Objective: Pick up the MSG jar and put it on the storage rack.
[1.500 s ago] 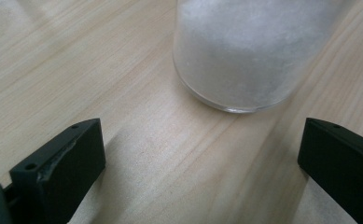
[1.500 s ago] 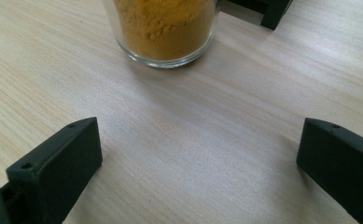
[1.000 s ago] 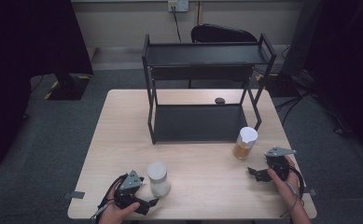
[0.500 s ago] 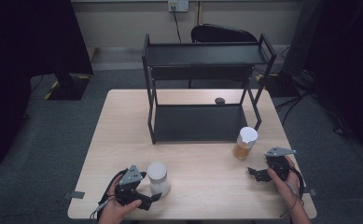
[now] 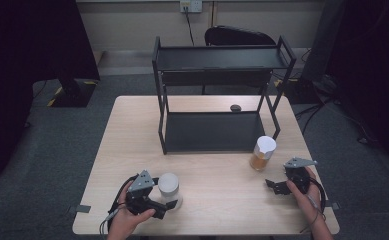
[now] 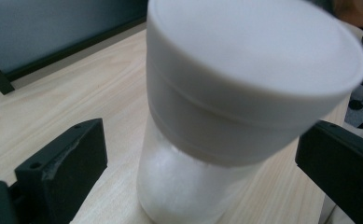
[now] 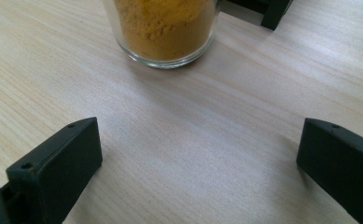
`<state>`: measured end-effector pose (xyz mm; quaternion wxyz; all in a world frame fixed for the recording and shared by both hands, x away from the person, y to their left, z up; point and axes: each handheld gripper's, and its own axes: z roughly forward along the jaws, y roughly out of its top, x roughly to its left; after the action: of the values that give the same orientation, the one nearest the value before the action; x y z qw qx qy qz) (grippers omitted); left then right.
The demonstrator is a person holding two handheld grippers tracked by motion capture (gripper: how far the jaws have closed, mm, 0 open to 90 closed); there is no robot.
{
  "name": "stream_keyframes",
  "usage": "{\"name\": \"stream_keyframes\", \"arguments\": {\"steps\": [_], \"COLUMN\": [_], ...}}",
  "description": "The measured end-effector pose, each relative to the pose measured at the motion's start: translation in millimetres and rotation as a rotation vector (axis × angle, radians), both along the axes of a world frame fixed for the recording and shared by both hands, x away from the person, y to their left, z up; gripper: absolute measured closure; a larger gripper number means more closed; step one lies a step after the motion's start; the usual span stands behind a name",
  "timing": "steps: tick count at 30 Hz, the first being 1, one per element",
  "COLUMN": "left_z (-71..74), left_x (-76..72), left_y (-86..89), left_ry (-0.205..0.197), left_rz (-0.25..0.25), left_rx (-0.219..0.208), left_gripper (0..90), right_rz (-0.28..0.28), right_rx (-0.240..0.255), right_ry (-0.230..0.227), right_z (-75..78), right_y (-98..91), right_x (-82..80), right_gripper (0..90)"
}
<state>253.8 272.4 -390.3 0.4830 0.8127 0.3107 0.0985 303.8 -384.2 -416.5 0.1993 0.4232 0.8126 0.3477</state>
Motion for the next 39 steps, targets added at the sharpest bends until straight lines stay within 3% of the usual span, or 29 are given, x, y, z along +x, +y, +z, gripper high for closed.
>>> {"name": "stream_keyframes", "arguments": {"steps": [8, 18, 22, 29, 39], "left_z": [-1.0, 2.1, 6.7, 15.7, 21.7], "left_x": [7.2, 9.8, 5.7, 2.6, 13.2], "left_y": [-3.9, -11.4, -17.1, -25.3, -25.4], "left_ry": [0.003, -0.034, -0.059, -0.067, -0.037], "left_rz": [-0.005, -0.039, -0.035, -0.027, -0.023], "left_rx": [-0.023, 0.018, 0.055, 0.105, 0.066], "left_gripper": [10.4, 29.3, 32.1, 33.7, 34.5], "right_rz": [0.000, 0.000, 0.000, 0.000, 0.000], "right_rx": [0.000, 0.000, 0.000, 0.000, 0.000], "right_ry": [0.000, 0.000, 0.000, 0.000, 0.000], "right_z": [0.0, 0.0, 0.0, 0.0, 0.0], "right_y": [0.0, 0.0, 0.0, 0.0, 0.0], "right_x": [0.0, 0.0, 0.0, 0.0, 0.0], "right_gripper": [0.0, 0.0, 0.0, 0.0, 0.0]}}
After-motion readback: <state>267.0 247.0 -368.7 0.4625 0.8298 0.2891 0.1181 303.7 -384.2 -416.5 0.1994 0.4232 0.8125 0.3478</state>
